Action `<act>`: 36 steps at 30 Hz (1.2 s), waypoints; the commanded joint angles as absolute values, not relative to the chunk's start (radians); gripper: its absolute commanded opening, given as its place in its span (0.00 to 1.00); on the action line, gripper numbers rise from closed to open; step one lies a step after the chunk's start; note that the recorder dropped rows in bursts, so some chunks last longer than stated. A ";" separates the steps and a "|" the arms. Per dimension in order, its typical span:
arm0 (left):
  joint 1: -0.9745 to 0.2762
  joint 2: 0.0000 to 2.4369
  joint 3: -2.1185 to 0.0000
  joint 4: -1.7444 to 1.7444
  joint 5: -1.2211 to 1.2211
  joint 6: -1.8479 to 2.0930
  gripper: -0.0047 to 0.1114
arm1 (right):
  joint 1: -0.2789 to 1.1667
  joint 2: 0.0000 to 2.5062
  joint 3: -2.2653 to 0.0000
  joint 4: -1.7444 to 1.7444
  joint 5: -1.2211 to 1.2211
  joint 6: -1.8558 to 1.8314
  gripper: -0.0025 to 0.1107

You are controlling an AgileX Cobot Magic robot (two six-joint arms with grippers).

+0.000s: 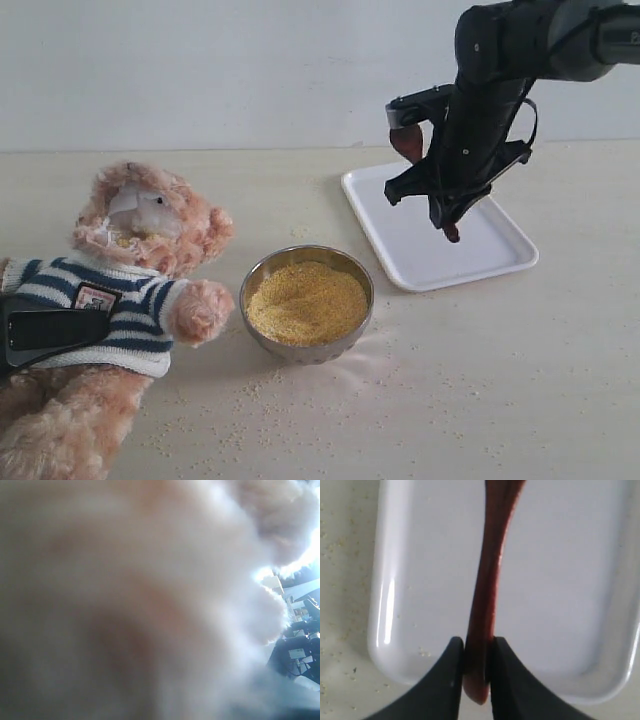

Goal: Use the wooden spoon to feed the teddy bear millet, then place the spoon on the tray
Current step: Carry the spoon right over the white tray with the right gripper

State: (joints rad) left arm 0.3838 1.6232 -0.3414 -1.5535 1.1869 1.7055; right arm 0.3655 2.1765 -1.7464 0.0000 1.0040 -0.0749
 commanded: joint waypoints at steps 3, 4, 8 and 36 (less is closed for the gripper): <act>0.386 1.622 -0.350 -1.563 1.221 1.712 0.08 | 0.358 2.243 -1.770 0.016 1.015 -0.100 0.03; 0.386 1.622 -0.350 -1.563 1.221 1.712 0.08 | 0.358 2.245 -1.770 0.016 1.011 -0.100 0.03; 0.386 1.622 -0.350 -1.563 1.221 1.712 0.08 | 0.346 2.257 -1.770 0.018 0.995 -0.103 0.03; 0.386 1.622 -0.350 -1.563 1.221 1.712 0.08 | 0.337 2.281 -1.770 0.018 0.935 -0.143 0.39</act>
State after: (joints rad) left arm 0.3838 1.6232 -0.3414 -1.5535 1.1869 1.7055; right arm 0.3453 2.2937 -1.7634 0.0192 0.9423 -0.1302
